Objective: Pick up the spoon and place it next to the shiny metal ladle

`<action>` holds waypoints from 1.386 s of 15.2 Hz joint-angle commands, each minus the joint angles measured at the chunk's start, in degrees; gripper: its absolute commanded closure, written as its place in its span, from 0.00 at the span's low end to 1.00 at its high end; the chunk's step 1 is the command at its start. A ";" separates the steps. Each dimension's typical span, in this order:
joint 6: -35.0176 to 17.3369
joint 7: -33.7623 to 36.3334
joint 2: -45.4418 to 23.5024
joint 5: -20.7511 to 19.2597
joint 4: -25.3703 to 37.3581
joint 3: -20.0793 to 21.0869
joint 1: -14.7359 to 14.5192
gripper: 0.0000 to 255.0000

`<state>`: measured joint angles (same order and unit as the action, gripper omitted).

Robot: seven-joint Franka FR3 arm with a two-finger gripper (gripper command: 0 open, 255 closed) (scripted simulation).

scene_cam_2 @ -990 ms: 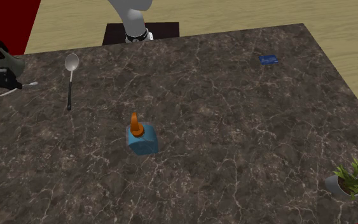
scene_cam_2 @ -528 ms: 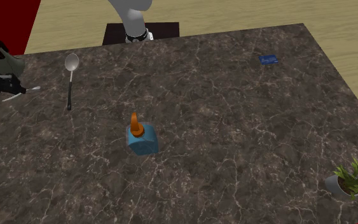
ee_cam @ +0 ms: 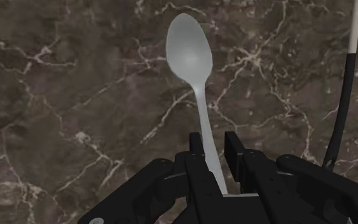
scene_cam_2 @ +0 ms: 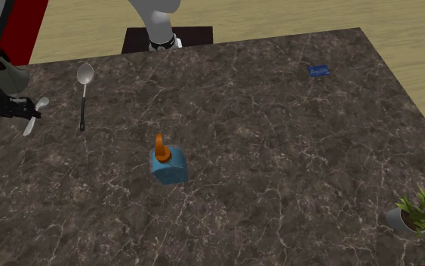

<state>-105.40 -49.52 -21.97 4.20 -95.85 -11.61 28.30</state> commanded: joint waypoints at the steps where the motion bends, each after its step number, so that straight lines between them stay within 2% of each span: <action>1: -1.29 -0.11 -0.48 0.11 -0.81 0.03 0.04 1.00; 4: -3.02 -0.22 -1.26 0.29 -1.77 0.11 0.07 1.00; 12: -3.01 -0.22 -1.27 0.29 -1.75 0.12 0.08 1.00; 13: -3.01 -0.22 -1.27 0.29 -1.74 0.11 0.08 0.00; 18: -3.01 -0.22 -1.27 0.29 -1.75 0.12 0.08 0.00; 21: 2.60 -0.03 -0.79 0.07 3.40 -0.02 0.22 0.00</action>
<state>-104.65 -49.58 -22.53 4.27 -94.47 -11.60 28.44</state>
